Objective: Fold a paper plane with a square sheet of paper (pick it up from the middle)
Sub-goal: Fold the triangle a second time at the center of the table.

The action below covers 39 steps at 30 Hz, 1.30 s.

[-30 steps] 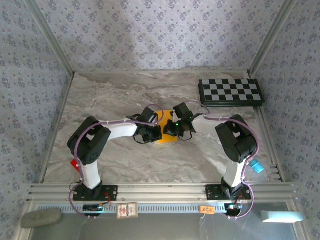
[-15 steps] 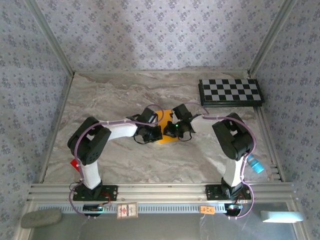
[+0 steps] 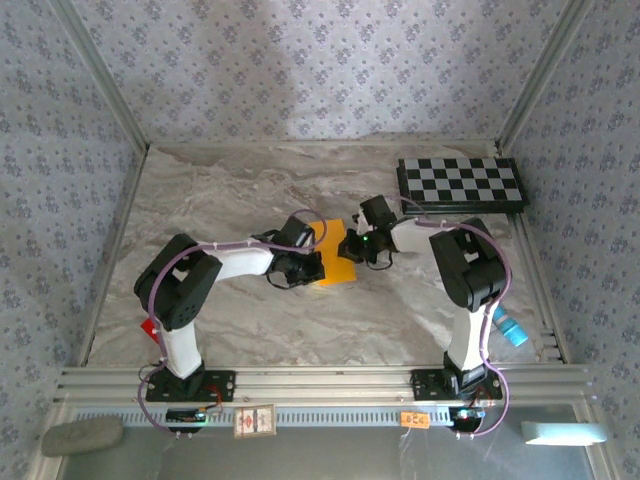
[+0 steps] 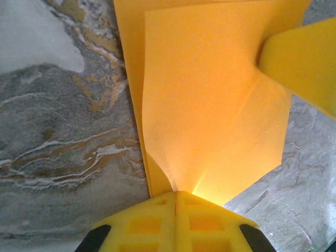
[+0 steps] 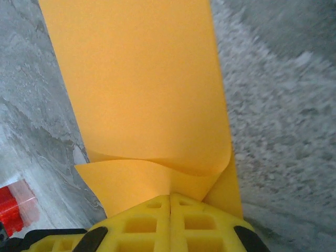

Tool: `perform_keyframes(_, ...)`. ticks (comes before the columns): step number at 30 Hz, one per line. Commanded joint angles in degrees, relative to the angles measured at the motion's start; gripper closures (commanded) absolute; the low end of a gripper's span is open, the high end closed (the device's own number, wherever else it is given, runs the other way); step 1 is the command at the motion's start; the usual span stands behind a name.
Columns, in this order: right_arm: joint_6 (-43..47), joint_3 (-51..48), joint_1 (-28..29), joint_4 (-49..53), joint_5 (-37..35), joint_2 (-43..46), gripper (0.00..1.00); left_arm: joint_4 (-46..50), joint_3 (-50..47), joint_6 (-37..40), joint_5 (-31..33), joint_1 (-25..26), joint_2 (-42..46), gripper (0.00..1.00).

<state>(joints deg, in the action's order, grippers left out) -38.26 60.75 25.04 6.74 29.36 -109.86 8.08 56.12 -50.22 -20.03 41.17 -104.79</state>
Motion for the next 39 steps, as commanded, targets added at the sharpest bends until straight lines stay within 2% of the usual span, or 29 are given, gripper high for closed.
perform_keyframes(1,1.79,1.86,-3.78,2.70,-6.81,-2.87,0.95,9.68,-3.48,0.01,1.87,0.41,-3.60,1.00)
perform_keyframes(11,1.80,5.61,-7.28,4.40,-9.26,-0.58,0.95,10.17,-1.04,1.79,1.03,0.41,-3.04,1.00)
perform_keyframes(19,3.10,-0.10,-3.40,1.78,-4.35,8.12,0.95,10.41,2.31,2.75,0.26,0.45,-2.41,1.00)
perform_keyframes(28,0.56,-0.36,0.97,0.03,-1.05,3.22,0.95,9.92,3.24,3.59,-1.38,0.43,-1.85,1.00)
perform_keyframes(34,1.72,2.07,0.70,4.06,-4.06,-0.58,0.95,9.46,6.68,6.52,-2.29,0.49,-0.17,0.99)
perform_keyframes(36,1.79,2.51,0.70,5.23,-4.91,-1.51,0.95,7.82,7.57,6.30,-3.11,0.42,-0.22,0.97)
perform_keyframes(39,1.74,2.62,0.68,6.76,-5.94,-2.41,0.95,5.77,9.47,6.16,-4.11,0.42,-1.29,0.88)
